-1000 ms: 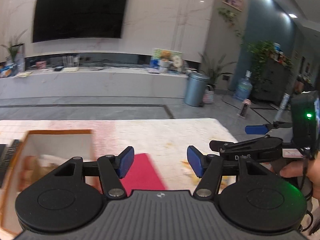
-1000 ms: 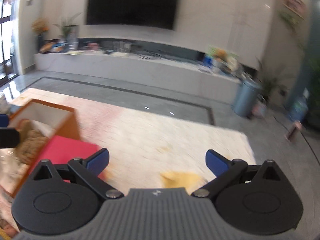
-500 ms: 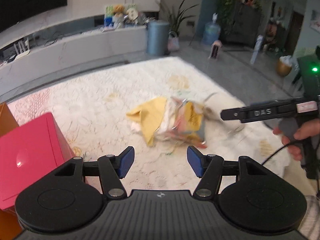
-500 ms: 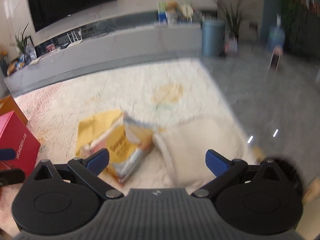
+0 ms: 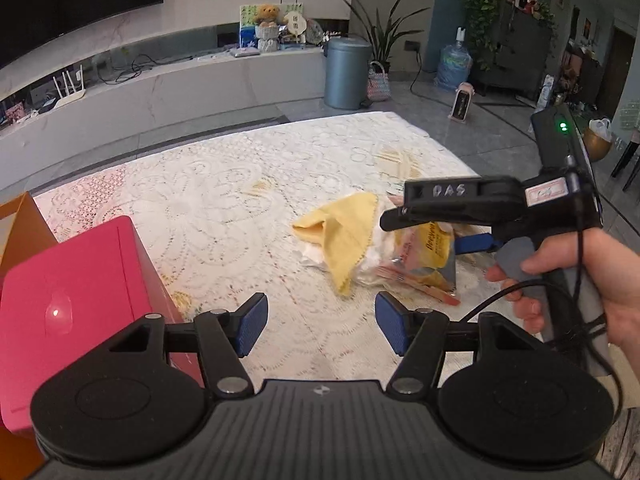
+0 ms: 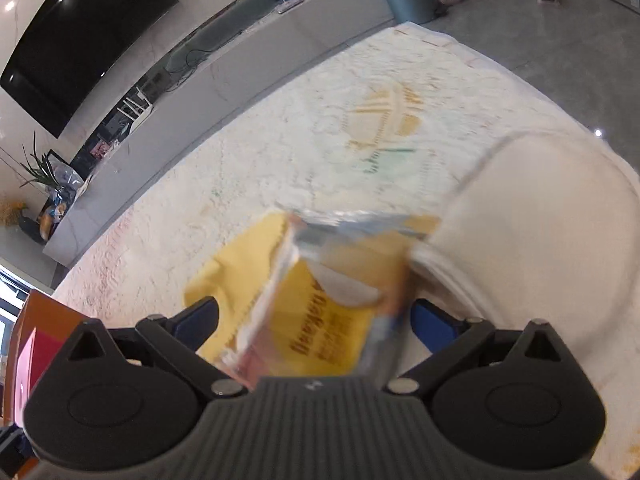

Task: Organize soft objects
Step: 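Close right tool on the yellow Deeyeo bag while left tool grasps the yellow cloth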

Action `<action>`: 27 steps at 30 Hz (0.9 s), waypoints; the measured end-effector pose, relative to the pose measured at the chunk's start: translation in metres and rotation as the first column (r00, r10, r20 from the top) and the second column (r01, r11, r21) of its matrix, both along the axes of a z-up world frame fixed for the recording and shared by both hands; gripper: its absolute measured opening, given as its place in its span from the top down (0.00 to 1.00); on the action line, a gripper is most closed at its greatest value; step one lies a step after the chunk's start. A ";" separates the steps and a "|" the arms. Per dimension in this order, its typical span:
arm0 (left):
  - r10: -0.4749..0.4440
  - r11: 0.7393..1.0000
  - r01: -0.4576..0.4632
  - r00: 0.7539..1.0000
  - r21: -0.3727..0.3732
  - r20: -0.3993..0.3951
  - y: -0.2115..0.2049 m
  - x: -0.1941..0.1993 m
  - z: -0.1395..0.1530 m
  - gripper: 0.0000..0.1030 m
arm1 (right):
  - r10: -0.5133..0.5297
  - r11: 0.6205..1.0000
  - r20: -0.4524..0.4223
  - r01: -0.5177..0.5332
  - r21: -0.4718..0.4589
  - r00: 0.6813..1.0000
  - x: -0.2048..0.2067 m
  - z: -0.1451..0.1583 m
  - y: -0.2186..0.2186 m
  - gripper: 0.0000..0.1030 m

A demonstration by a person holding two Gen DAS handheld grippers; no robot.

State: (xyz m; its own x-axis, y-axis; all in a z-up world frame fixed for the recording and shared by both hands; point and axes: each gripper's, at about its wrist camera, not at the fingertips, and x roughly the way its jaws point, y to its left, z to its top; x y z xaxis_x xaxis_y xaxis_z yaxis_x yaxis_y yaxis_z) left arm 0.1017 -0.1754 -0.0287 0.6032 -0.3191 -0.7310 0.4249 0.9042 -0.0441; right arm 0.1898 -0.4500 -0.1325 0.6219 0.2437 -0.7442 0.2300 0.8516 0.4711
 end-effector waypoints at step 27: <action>0.031 0.999 -0.023 0.972 0.037 -0.235 -0.076 0.132 -0.025 0.48 | 0.086 0.984 0.040 -0.079 -0.161 0.995 -0.018 -0.007 -0.003 0.41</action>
